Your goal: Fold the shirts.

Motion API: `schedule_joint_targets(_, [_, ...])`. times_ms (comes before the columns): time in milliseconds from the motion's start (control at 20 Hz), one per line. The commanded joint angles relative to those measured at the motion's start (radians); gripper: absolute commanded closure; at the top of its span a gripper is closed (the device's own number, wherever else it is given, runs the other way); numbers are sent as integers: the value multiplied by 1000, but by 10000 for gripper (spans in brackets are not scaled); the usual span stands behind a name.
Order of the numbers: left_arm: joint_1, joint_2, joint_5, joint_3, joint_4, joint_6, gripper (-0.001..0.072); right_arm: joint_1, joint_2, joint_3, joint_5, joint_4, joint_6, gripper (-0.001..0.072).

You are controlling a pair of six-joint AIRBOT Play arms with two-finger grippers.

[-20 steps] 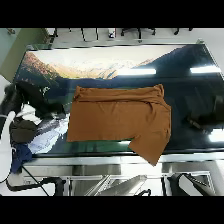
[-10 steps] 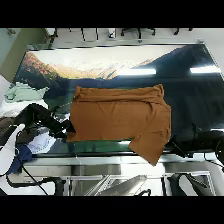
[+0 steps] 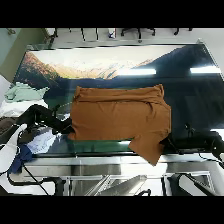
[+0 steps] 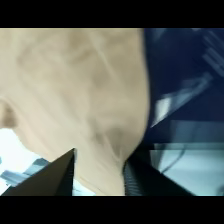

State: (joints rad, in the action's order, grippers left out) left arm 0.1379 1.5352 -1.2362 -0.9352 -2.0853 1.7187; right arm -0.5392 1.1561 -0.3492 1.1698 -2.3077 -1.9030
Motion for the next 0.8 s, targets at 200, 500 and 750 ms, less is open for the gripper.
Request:
schedule_joint_targets(200, [-2,-23,-40,0,35,-4,691,-4,40,-26,-25,-29,-100,694])
schedule_joint_targets(500, [3,-164,-190,66,312,-133,691,-1,-180,-2,34,388,341,695])
schedule_joint_targets(750, [5,-209,-180,150,315,-121,691,-1,-288,-36,34,340,313,695])
